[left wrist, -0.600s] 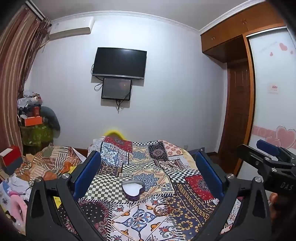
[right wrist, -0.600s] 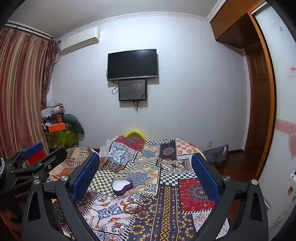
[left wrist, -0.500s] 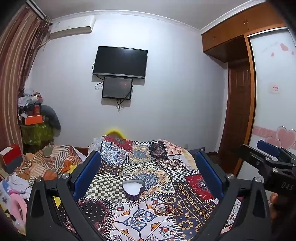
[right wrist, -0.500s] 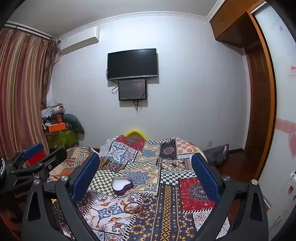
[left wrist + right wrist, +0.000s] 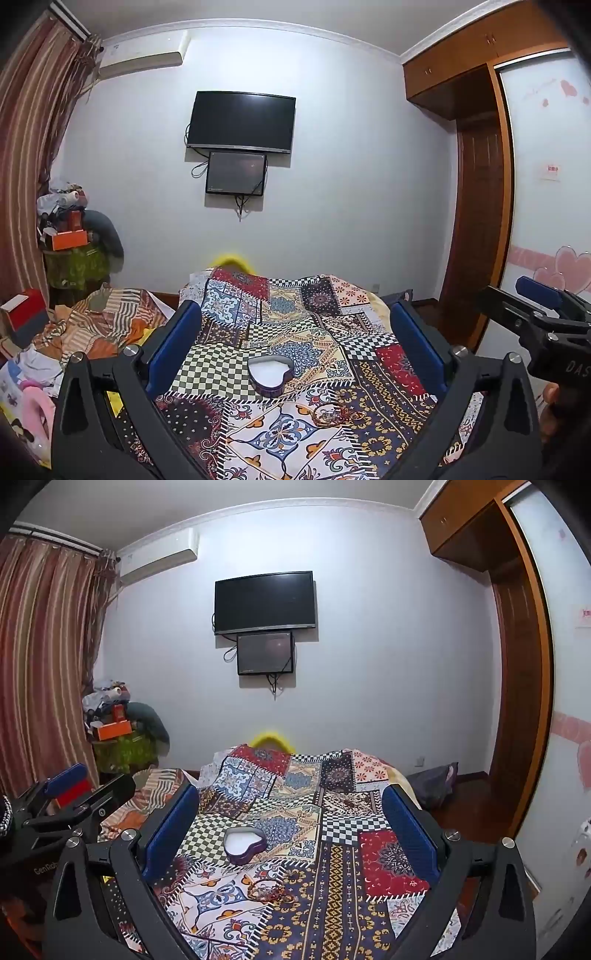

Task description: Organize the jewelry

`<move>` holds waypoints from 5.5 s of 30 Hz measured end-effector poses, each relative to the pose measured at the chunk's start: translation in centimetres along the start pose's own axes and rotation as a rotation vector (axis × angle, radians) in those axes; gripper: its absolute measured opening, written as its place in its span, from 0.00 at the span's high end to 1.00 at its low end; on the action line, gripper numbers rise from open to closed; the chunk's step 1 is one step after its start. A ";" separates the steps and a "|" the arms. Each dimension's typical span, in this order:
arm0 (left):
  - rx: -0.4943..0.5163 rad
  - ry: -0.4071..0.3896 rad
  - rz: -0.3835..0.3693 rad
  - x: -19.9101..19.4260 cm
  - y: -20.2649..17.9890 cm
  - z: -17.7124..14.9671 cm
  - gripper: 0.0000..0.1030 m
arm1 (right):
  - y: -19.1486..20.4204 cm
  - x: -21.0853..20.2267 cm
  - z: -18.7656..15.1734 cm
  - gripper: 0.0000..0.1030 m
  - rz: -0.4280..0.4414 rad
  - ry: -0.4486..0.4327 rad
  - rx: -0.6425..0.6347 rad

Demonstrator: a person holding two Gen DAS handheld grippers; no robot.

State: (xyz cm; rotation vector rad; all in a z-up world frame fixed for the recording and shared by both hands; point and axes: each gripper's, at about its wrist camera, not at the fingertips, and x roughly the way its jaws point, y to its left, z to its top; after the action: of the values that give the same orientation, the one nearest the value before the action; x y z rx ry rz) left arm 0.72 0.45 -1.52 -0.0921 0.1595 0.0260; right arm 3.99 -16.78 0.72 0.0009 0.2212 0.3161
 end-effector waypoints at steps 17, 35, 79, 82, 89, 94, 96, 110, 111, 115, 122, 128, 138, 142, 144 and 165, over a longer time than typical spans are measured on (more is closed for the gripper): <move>0.000 -0.004 -0.004 -0.3 -0.2 0.5 0.01 | 0.1 0.3 -0.5 0.04 0.006 0.015 0.001; -0.003 0.002 -0.007 -0.2 -0.5 0.6 0.01 | -0.1 0.3 -0.1 0.04 0.006 0.022 0.004; -0.011 0.082 0.006 3.9 0.4 -0.9 0.01 | -1.3 3.7 -1.8 0.04 -0.013 0.108 0.022; -0.019 0.132 0.030 6.1 1.1 -2.1 0.01 | -2.0 5.2 -2.9 0.04 -0.030 0.155 0.022; -0.042 0.284 0.045 10.7 2.5 -5.9 0.13 | -4.0 9.3 -6.6 0.04 -0.047 0.325 0.051; -0.064 0.444 0.031 14.2 3.3 -9.6 0.27 | -5.0 11.6 -9.3 0.05 -0.056 0.430 0.032; -0.074 0.504 0.013 15.4 3.5 -11.0 0.31 | -5.1 12.5 -10.3 0.10 -0.047 0.468 0.024; -0.055 0.684 -0.144 18.7 1.7 -15.3 0.67 | -4.0 16.7 -14.4 0.56 0.129 0.645 0.001; -0.051 0.687 -0.149 18.9 1.6 -15.3 0.68 | -3.8 16.9 -14.5 0.61 0.139 0.654 -0.005; -0.041 0.690 -0.167 19.6 1.3 -15.4 0.72 | -3.3 17.7 -15.0 0.73 0.166 0.678 -0.025; -0.039 0.698 -0.187 20.7 0.8 -15.6 0.73 | -2.6 18.0 -15.3 0.91 0.180 0.679 -0.061; -0.052 0.707 -0.186 21.2 0.8 -15.8 0.73 | -3.0 17.7 -15.0 0.92 0.155 0.654 -0.071; -0.049 0.730 -0.202 22.0 0.4 -16.0 0.73 | -5.3 16.8 -13.9 0.92 0.098 0.611 -0.013; -0.040 0.753 -0.195 22.9 -0.1 -16.6 0.73 | -5.6 16.8 -13.9 0.92 0.092 0.603 0.002; -0.035 0.763 -0.194 23.2 -0.3 -16.9 0.74 | -5.7 16.8 -14.0 0.92 0.096 0.603 0.009; -0.056 0.648 -0.251 20.1 -0.8 -12.8 0.97 | -5.5 15.7 -12.1 0.92 0.113 0.550 0.034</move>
State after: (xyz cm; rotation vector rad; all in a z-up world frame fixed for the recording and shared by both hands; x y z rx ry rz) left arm 18.54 -1.14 -17.20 -0.1738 0.7937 -0.2529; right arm 17.62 -17.59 -14.63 -0.0404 0.7736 0.4216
